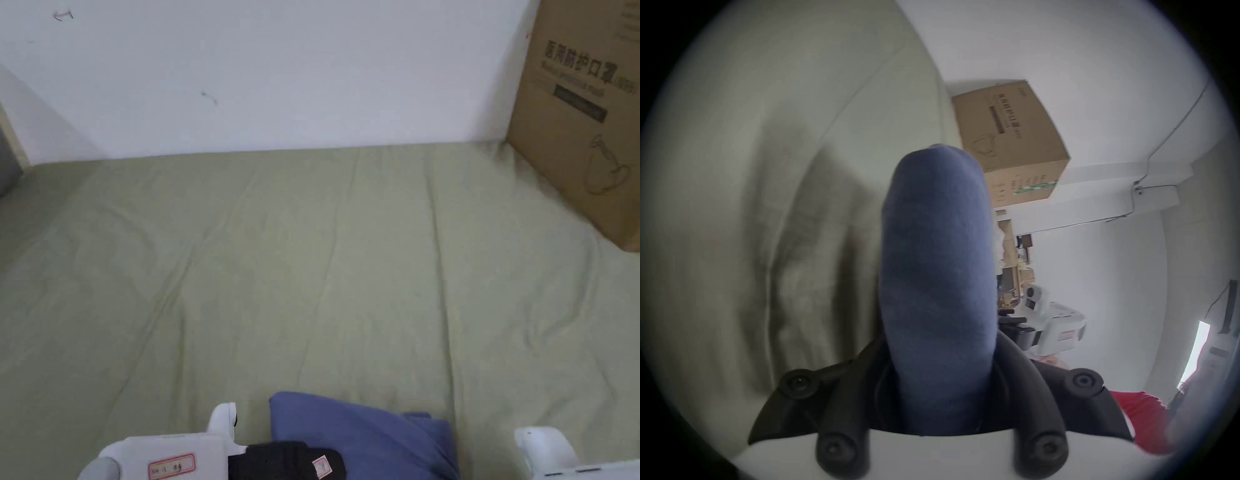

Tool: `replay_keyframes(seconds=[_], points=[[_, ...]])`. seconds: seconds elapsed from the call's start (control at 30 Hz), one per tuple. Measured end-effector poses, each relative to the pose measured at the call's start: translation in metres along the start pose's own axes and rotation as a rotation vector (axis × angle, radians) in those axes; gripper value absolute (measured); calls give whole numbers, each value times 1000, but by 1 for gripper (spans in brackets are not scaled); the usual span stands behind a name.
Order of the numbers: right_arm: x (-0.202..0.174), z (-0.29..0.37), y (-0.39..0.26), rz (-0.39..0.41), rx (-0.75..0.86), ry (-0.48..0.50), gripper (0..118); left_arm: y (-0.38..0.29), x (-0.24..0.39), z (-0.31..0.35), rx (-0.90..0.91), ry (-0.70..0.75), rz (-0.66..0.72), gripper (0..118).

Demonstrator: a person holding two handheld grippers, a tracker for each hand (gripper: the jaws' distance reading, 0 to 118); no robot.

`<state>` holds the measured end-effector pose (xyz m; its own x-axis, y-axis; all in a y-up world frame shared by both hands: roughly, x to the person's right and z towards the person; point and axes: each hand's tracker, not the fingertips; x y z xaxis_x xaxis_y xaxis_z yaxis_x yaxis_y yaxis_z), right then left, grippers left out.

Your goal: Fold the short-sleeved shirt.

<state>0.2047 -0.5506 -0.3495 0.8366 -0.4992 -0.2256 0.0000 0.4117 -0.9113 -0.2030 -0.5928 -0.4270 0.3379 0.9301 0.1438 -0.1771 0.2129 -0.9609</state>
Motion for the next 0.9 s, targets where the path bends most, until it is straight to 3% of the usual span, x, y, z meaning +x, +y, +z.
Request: replay_keyframes(seconds=[0.1, 0.27, 0.4, 0.57, 0.6, 0.63, 0.7, 0.73, 0.77, 0.9], points=[[-24, 23, -6, -8, 60, 31, 0, 17, 27, 67, 9, 89, -100, 21], [-61, 41, -14, -29, 125, 52, 0, 58, 48, 189, -31, 578, -221, 21], [-82, 36, -11, 16, 117, 60, 0, 83, 38, 266, -18, 925, -186, 21], [-88, 26, -6, -26, 89, 92, 0, 98, 15, 317, 29, 1125, -134, 22], [-89, 25, -5, -36, 82, 89, 0, 99, 10, 324, 46, 1143, -137, 28], [-89, 25, -6, -39, 79, 85, 0, 99, 7, 329, 66, 1174, -147, 43], [-88, 27, -7, -30, 78, 75, 0, 96, 4, 335, 79, 1199, -148, 108], [-88, 28, -8, -22, 79, 67, 0, 94, 4, 337, 79, 1193, -151, 118], [-88, 30, -9, -8, 79, 49, 0, 91, 9, 341, 104, 1110, -127, 112], [-83, 41, -12, 3, 95, 31, 0, 86, 29, 352, 201, 1112, -173, 111]])
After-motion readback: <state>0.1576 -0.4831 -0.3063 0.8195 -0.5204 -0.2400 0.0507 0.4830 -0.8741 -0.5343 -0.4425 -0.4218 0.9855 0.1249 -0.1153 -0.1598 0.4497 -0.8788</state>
